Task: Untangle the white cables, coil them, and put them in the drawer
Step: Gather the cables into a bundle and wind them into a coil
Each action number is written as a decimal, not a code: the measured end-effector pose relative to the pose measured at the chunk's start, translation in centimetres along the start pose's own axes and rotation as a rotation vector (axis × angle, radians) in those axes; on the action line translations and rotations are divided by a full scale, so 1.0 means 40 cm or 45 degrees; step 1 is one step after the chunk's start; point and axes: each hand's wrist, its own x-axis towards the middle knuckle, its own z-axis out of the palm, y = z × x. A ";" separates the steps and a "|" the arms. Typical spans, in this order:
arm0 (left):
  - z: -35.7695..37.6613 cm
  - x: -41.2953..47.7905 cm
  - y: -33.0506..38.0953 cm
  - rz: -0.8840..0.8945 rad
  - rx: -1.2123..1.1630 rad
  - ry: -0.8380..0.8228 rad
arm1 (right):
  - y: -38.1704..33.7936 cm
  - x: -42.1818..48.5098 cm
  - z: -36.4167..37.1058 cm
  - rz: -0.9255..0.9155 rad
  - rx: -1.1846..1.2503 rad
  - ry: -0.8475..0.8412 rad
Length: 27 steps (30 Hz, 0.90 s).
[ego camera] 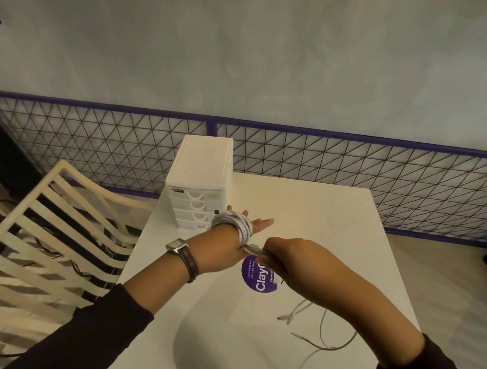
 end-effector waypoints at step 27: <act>0.016 -0.119 0.033 0.629 -0.859 -0.533 | 0.077 0.149 -0.078 -0.664 -0.365 0.587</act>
